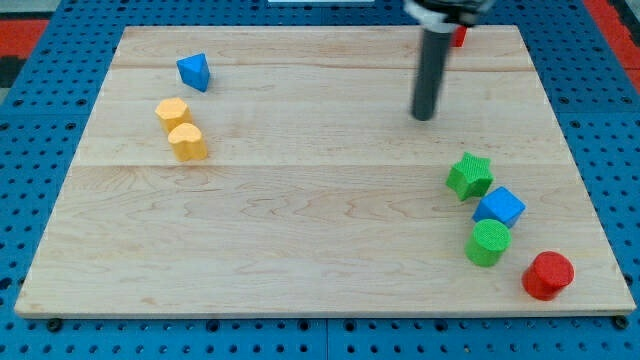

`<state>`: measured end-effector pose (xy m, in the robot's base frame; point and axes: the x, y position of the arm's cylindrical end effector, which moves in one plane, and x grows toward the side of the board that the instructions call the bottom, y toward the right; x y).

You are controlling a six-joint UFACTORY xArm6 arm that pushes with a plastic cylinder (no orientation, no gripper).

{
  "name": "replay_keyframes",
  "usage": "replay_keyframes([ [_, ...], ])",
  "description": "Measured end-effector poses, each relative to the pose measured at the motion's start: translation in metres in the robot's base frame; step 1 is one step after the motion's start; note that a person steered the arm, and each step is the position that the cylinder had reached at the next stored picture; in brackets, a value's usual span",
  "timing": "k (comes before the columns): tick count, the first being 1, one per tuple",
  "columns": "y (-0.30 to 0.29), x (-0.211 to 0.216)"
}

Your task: Push the blue triangle into the blue cube

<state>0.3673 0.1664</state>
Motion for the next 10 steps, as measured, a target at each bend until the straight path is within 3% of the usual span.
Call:
replay_keyframes([
  [1, 0.086, 0.027],
  [2, 0.096, 0.097],
  [3, 0.061, 0.112],
  [5, 0.067, 0.129],
  [6, 0.057, 0.166],
  [8, -0.038, 0.148],
  [9, -0.047, 0.112],
  [10, -0.020, 0.115],
])
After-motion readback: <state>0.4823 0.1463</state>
